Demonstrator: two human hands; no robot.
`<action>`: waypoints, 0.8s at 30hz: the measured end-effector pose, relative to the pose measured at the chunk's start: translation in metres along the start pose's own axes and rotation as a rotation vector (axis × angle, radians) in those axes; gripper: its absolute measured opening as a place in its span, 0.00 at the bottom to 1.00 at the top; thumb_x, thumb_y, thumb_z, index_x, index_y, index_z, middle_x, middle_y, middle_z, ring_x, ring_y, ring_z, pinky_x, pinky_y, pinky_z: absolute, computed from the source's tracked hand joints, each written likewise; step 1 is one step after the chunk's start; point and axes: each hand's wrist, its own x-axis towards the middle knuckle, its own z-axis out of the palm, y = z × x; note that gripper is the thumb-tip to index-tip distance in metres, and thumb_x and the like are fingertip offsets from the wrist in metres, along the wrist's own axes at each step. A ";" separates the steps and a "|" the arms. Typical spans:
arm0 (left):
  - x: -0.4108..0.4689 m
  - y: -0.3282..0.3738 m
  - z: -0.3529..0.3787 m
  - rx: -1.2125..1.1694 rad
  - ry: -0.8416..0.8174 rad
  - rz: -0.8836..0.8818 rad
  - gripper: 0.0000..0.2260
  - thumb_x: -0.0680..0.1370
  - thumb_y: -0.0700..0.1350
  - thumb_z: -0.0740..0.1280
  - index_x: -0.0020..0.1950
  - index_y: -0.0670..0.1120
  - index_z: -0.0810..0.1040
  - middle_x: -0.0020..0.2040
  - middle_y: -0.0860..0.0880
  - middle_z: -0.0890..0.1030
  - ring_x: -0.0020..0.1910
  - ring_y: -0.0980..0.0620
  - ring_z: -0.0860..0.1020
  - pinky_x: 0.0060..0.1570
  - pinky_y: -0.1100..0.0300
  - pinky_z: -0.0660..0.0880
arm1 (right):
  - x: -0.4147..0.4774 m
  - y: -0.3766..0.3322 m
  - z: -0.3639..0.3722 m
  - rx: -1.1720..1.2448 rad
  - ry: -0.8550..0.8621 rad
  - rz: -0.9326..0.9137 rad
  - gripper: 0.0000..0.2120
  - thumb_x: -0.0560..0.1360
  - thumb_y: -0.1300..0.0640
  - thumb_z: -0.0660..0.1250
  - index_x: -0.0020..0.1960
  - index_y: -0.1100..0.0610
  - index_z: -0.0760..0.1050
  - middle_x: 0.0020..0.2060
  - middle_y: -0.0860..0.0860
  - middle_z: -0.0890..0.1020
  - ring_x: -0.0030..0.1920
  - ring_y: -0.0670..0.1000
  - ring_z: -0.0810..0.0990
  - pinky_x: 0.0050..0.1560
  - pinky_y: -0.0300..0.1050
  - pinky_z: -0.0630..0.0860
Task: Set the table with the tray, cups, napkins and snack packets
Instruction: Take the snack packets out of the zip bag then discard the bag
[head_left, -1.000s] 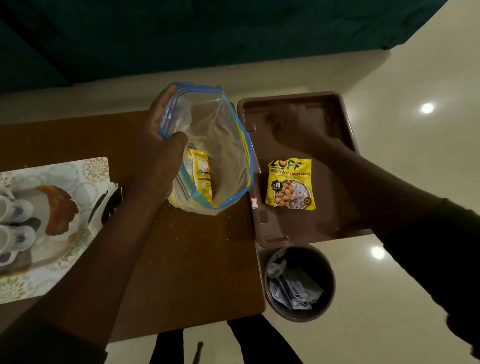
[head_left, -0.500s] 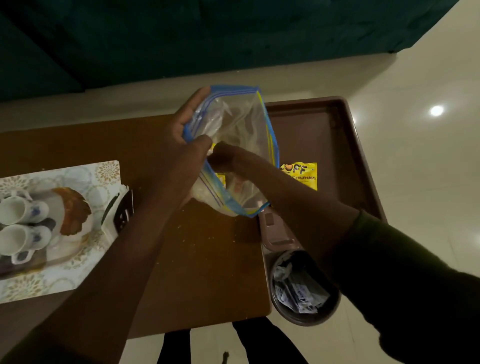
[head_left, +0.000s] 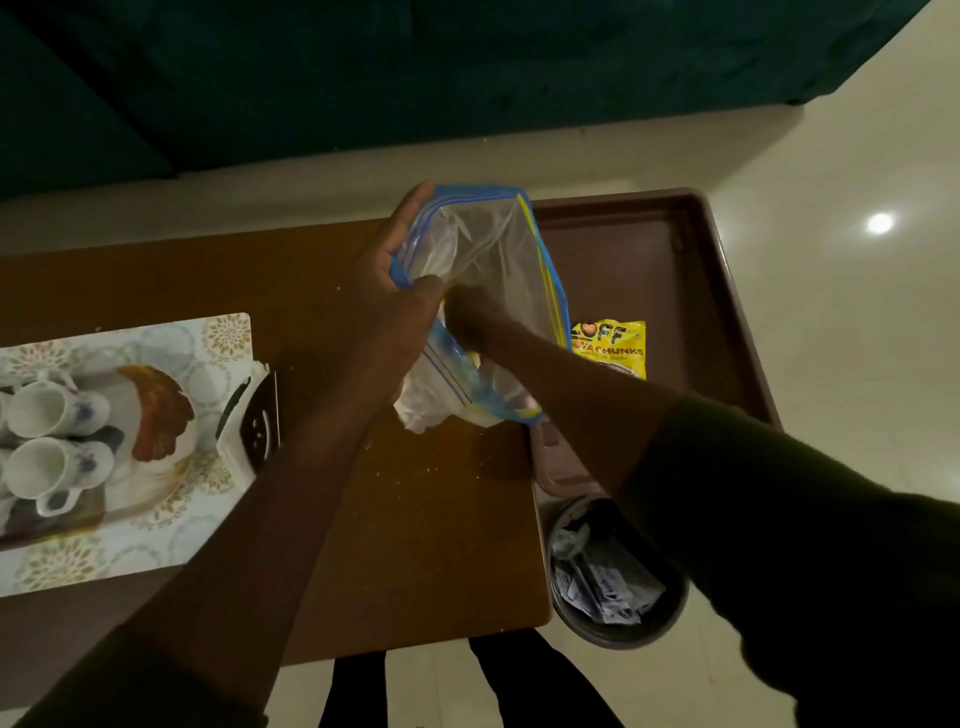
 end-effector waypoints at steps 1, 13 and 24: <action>0.001 -0.003 0.001 0.036 -0.008 -0.005 0.34 0.73 0.26 0.59 0.74 0.53 0.66 0.75 0.52 0.68 0.68 0.37 0.72 0.54 0.53 0.80 | -0.004 -0.001 -0.010 0.012 -0.022 -0.002 0.16 0.79 0.62 0.59 0.64 0.68 0.71 0.62 0.63 0.76 0.64 0.60 0.75 0.61 0.47 0.71; 0.016 -0.011 -0.003 0.219 0.063 0.012 0.29 0.74 0.29 0.60 0.73 0.47 0.69 0.70 0.48 0.73 0.67 0.56 0.73 0.53 0.77 0.70 | -0.053 0.017 -0.126 -0.118 -0.148 -0.111 0.21 0.77 0.53 0.66 0.68 0.58 0.72 0.66 0.57 0.76 0.64 0.58 0.74 0.51 0.42 0.68; 0.004 -0.032 -0.021 0.245 0.263 -0.214 0.26 0.76 0.34 0.60 0.71 0.53 0.72 0.70 0.53 0.73 0.56 0.65 0.72 0.37 0.84 0.67 | -0.050 0.088 -0.127 1.318 -0.077 -0.057 0.18 0.78 0.61 0.61 0.66 0.62 0.72 0.61 0.59 0.81 0.56 0.57 0.82 0.48 0.50 0.81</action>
